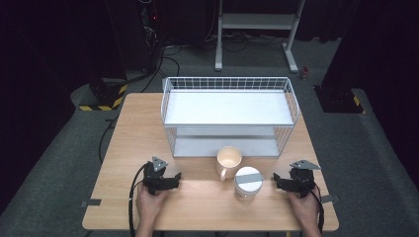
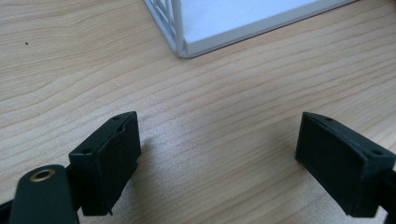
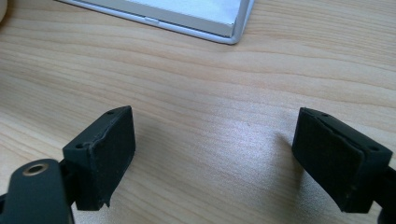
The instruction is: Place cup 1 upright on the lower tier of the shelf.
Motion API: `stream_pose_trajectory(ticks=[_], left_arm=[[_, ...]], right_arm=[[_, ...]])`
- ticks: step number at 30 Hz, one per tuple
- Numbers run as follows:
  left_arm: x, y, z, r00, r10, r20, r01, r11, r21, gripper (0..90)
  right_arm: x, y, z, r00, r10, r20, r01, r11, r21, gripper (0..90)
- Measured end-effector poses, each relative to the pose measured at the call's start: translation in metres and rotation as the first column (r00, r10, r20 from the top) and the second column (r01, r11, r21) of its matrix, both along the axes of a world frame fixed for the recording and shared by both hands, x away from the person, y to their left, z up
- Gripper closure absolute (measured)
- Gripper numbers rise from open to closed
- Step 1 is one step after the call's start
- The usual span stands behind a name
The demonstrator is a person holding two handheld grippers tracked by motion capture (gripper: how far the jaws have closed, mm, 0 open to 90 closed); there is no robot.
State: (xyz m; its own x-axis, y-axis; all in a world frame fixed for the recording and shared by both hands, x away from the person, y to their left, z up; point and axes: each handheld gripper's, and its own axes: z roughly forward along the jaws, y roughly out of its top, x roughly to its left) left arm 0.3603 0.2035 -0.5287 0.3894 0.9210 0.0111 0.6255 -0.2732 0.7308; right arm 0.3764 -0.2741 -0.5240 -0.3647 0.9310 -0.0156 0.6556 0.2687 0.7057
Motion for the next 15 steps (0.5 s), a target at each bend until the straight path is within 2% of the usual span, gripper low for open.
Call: stream_pose_trajectory(ticks=[15], left_arm=[[-0.0001,0.0001,0.0000,1.0000,-0.001,0.000,0.001,1.0000,-0.001,14.0]], right_arm=[[-0.0005,-0.0004,0.0001,1.0000,-0.009,0.001,0.009,1.000,0.009,15.4]])
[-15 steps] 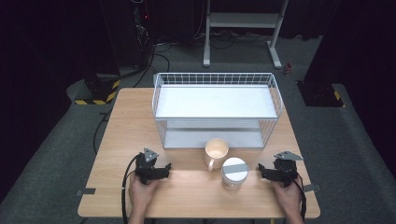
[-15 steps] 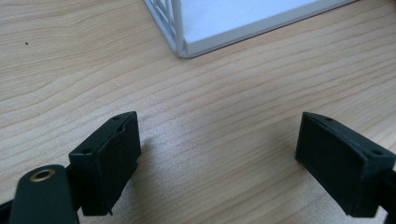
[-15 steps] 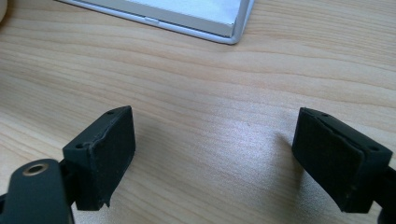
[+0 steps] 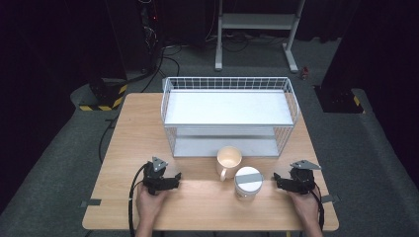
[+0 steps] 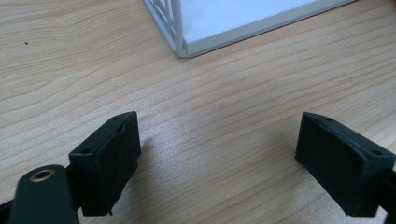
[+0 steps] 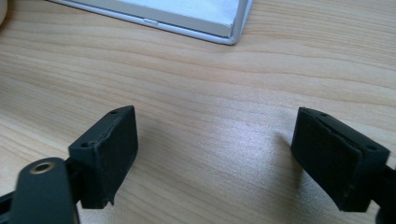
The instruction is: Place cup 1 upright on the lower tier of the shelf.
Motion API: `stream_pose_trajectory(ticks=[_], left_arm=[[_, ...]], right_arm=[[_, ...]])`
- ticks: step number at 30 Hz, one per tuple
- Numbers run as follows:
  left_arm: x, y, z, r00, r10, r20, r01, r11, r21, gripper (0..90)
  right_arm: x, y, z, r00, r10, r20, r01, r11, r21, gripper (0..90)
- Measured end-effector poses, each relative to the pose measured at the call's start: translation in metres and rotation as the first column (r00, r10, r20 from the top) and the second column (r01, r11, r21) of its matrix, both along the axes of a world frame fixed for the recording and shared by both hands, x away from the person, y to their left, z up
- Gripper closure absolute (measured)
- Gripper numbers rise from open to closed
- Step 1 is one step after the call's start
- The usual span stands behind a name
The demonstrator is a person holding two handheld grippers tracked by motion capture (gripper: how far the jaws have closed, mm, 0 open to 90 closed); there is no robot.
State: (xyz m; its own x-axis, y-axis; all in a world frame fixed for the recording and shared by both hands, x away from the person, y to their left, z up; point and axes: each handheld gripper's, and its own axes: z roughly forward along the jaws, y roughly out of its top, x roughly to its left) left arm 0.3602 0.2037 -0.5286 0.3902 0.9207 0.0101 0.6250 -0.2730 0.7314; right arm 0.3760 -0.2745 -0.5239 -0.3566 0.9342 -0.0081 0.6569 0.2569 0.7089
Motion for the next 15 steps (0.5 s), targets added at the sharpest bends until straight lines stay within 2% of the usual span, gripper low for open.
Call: stream_pose_trajectory(ticks=[6,9,12,13,15], left_arm=[[0.000,0.000,0.000,1.0000,0.000,0.000,0.000,1.0000,0.000,14.0],[0.000,0.000,0.000,1.0000,0.000,0.000,0.000,1.0000,0.000,14.0],[0.000,0.000,0.000,1.0000,0.001,0.000,-0.001,1.0000,0.000,14.0],[0.000,0.000,0.000,1.0000,0.001,0.000,-0.001,1.0000,0.000,14.0],[0.000,0.000,0.000,1.0000,0.000,0.000,0.000,1.0000,0.000,14.0]], right_arm=[[-0.001,0.000,0.000,0.9999,-0.010,0.002,0.010,1.000,-0.003,15.5],[-0.004,-0.001,0.002,0.9999,-0.013,0.005,0.013,1.000,0.011,14.9],[-0.006,-0.001,0.005,0.9997,-0.013,0.023,0.013,1.000,0.007,14.9],[-0.010,-0.003,0.008,0.9992,-0.008,0.040,0.007,1.000,0.023,15.4],[-0.012,-0.004,0.009,0.9992,-0.003,0.040,0.002,1.000,0.026,15.5]])
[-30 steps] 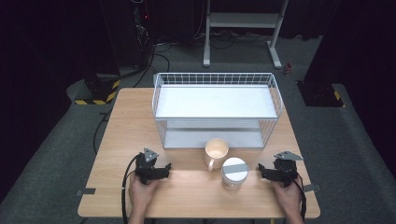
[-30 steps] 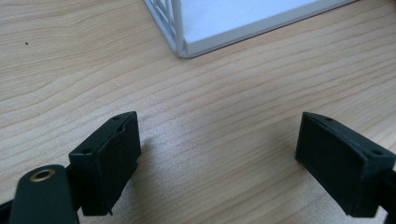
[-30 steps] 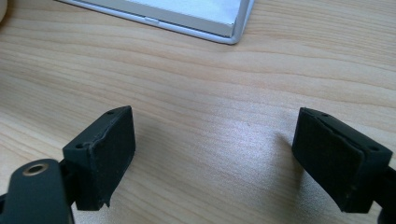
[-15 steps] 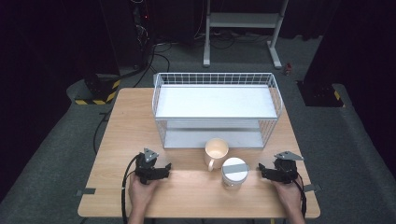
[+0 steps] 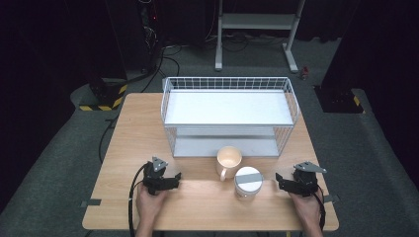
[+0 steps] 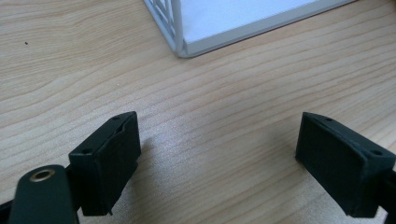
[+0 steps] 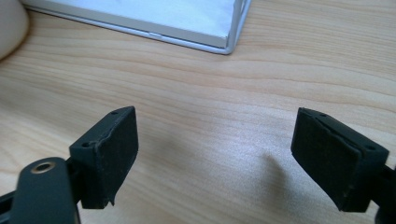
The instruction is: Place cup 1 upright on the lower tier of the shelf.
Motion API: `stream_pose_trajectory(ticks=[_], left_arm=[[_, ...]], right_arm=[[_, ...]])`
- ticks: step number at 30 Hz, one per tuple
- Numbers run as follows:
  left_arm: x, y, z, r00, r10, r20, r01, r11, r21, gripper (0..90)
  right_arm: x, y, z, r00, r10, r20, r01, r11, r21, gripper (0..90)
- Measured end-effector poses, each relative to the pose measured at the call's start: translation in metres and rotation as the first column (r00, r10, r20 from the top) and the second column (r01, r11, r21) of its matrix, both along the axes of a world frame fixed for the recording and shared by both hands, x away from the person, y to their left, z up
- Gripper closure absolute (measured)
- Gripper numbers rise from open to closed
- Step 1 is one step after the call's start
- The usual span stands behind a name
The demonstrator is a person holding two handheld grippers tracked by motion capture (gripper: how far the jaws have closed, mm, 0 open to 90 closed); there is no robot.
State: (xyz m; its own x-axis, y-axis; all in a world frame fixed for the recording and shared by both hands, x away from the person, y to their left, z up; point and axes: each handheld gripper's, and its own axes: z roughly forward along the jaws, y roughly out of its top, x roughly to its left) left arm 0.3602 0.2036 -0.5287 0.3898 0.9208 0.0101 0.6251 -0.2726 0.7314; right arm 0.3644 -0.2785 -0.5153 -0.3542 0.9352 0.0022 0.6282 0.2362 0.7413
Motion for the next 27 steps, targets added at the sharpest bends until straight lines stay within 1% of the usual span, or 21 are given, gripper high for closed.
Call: stream_pose_trajectory(ticks=[5,8,9,10,11,13,14,18,21,22,25,27], left_arm=[[0.000,0.000,0.000,1.0000,0.000,0.000,0.000,1.0000,-0.001,14.0],[0.000,0.000,0.000,1.0000,0.000,0.000,0.000,1.0000,-0.001,14.0],[0.000,0.000,0.000,1.0000,0.000,0.000,0.000,1.0000,-0.001,14.0],[0.000,0.000,0.000,1.0000,0.000,0.000,0.000,1.0000,-0.001,14.0],[0.000,0.000,0.000,1.0000,0.000,0.000,0.000,1.0000,-0.001,14.0],[0.000,0.000,0.000,1.0000,0.000,0.000,0.000,1.0000,0.000,14.0],[0.000,0.000,0.000,1.0000,0.000,0.000,0.000,1.0000,0.000,14.0],[0.000,0.000,0.000,1.0000,0.000,0.000,0.000,1.0000,0.000,14.0],[0.000,0.000,0.000,1.0000,0.000,0.000,0.000,1.0000,0.000,14.0],[0.000,0.000,0.000,1.0000,0.000,0.000,0.000,1.0000,0.000,14.0],[0.000,0.000,0.000,1.0000,0.000,0.000,0.000,1.0000,0.000,14.0],[0.000,0.000,0.000,1.0000,0.000,0.000,0.000,1.0000,0.000,14.0]], right_arm=[[-0.008,-0.002,0.001,1.0000,0.008,0.003,-0.008,1.000,0.022,15.7],[-0.014,-0.003,0.001,0.9998,0.009,0.019,-0.009,0.999,0.044,16.5],[-0.016,-0.002,0.001,0.9998,0.011,0.015,-0.011,0.999,0.052,16.5],[-0.018,-0.002,0.002,0.9995,0.021,0.025,-0.022,0.998,0.056,16.7],[-0.020,-0.001,0.002,0.9994,0.020,0.029,-0.022,0.998,0.061,17.0],[-0.021,-0.001,0.003,0.9994,0.022,0.027,-0.024,0.997,0.067,17.1],[-0.024,0.001,0.004,0.9988,0.032,0.037,-0.034,0.997,0.069,17.2],[-0.029,0.002,0.006,0.9978,0.040,0.053,-0.043,0.997,0.070,18.4],[-0.032,0.003,0.005,0.9980,0.042,0.046,-0.046,0.996,0.081,18.5],[-0.033,0.004,0.005,0.9980,0.042,0.047,-0.046,0.995,0.085,18.4],[-0.039,0.006,0.005,0.9962,0.062,0.061,-0.067,0.994,0.081,18.2],[-0.041,0.006,0.005,0.9964,0.059,0.062,-0.064,0.994,0.089,18.2]])
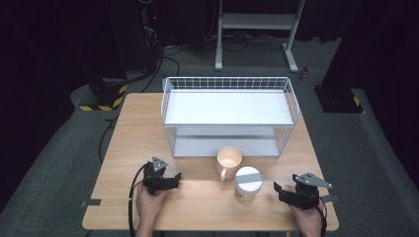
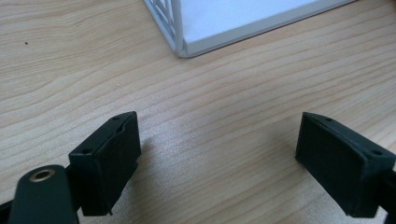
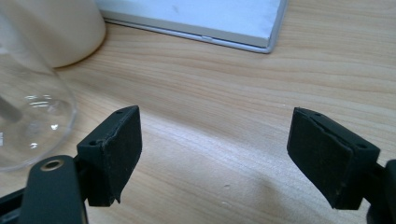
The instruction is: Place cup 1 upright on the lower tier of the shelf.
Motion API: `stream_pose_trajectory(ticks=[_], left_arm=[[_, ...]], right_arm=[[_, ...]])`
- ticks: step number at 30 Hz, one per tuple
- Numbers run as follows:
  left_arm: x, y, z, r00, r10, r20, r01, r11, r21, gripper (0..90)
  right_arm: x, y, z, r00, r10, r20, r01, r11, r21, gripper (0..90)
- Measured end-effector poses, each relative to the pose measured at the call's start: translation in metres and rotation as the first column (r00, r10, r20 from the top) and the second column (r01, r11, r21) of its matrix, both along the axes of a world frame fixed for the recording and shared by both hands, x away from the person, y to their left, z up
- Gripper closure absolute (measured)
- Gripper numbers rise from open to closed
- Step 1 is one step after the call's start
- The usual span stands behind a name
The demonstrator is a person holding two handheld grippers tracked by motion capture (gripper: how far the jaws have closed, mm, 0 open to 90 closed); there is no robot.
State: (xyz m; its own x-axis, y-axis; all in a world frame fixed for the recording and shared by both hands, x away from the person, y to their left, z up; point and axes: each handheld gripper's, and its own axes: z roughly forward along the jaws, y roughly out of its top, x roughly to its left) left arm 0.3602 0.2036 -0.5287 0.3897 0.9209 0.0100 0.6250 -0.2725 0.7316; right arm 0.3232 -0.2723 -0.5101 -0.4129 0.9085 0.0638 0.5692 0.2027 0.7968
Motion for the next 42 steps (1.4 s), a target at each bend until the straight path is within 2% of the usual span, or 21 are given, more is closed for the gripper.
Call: stream_pose_trajectory(ticks=[2,7,9,10,12,17,18,22,27,31,42], left_arm=[[0.000,0.000,0.000,1.0000,0.000,0.000,0.000,1.0000,0.000,14.0],[0.000,0.000,0.000,1.0000,0.000,0.000,0.000,1.0000,0.000,14.0],[0.000,0.000,0.000,1.0000,0.000,0.000,0.000,1.0000,0.000,14.0],[0.000,0.000,0.000,1.0000,0.000,0.001,0.000,1.0000,0.001,14.0],[0.000,0.000,0.000,1.0000,0.000,0.000,0.000,1.0000,0.000,14.0],[0.000,0.000,0.000,1.0000,0.000,0.001,0.000,1.0000,0.001,14.0],[0.000,0.000,0.000,1.0000,0.000,0.000,0.000,1.0000,0.000,14.0],[0.000,0.000,0.000,1.0000,0.001,0.002,-0.001,1.0000,0.001,14.1],[0.000,0.000,0.000,1.0000,0.001,0.002,-0.001,1.0000,0.000,14.0],[0.000,0.000,0.000,1.0000,0.001,0.003,-0.001,1.0000,0.000,14.0],[0.000,0.000,0.000,1.0000,0.001,0.002,-0.001,1.0000,0.001,14.0]], right_arm=[[-0.005,0.000,0.000,0.9999,0.009,0.014,-0.009,1.000,0.005,17.7],[-0.011,0.002,0.001,0.9998,0.013,0.017,-0.013,1.000,0.021,17.6],[-0.014,0.003,0.003,0.9992,0.028,0.028,-0.029,0.999,0.016,17.2],[-0.018,0.004,0.004,0.9986,0.035,0.040,-0.036,0.999,0.030,17.1],[-0.020,0.004,0.004,0.9985,0.038,0.040,-0.040,0.999,0.034,16.7],[-0.028,0.010,0.005,0.9951,0.087,0.048,-0.089,0.995,0.045,14.1],[-0.031,0.013,0.004,0.9929,0.109,0.049,-0.111,0.993,0.048,13.3],[-0.037,0.020,0.005,0.9880,0.138,0.069,-0.142,0.988,0.053,12.7],[-0.039,0.028,0.004,0.9845,0.160,0.072,-0.164,0.985,0.055,11.5],[-0.041,0.039,0.005,0.9776,0.195,0.079,-0.200,0.978,0.064,10.6],[-0.037,0.067,0.004,0.9634,0.253,0.087,-0.258,0.965,0.048,9.9]])
